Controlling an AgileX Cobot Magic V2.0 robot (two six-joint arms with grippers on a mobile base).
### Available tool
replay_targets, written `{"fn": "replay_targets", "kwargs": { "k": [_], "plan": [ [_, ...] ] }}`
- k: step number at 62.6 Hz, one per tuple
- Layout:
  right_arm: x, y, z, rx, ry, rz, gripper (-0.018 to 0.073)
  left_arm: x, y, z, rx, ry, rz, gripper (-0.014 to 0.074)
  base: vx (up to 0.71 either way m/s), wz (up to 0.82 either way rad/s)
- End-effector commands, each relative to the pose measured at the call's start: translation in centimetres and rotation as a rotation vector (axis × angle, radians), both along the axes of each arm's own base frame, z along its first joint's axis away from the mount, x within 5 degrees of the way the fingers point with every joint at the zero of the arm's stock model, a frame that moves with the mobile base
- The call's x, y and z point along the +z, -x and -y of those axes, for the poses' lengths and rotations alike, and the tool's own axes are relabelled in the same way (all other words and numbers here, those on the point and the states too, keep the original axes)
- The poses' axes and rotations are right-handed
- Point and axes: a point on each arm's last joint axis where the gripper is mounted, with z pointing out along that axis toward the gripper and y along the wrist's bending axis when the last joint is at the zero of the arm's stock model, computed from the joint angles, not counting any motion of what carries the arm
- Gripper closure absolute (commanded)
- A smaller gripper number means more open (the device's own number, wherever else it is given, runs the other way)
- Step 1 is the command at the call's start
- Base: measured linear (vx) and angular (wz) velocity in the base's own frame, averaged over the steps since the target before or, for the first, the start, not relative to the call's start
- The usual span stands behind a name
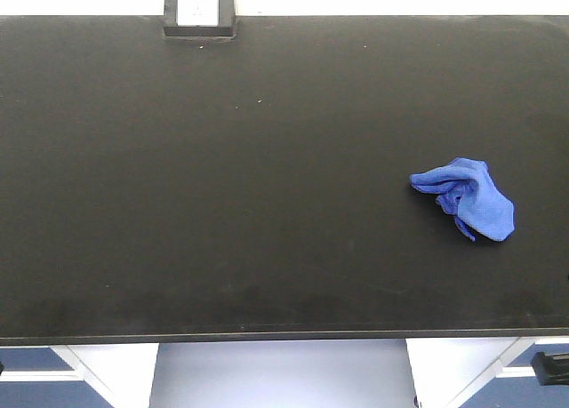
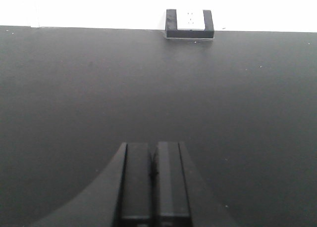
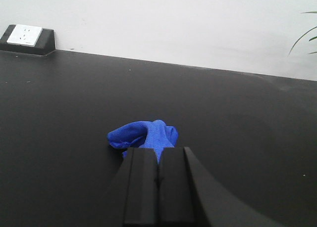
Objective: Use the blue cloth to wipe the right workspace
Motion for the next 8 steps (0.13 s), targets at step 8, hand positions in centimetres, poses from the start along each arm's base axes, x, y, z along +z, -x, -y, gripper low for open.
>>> {"fn": "replay_targets", "kwargs": {
  "k": [8],
  "plan": [
    [-0.01, -0.14, 0.01, 0.000, 0.005, 0.056, 0.0567, -0.24, -0.10, 0.13, -0.014, 0.009, 0.064, 0.0602, 0.00, 0.00]
  ]
}}
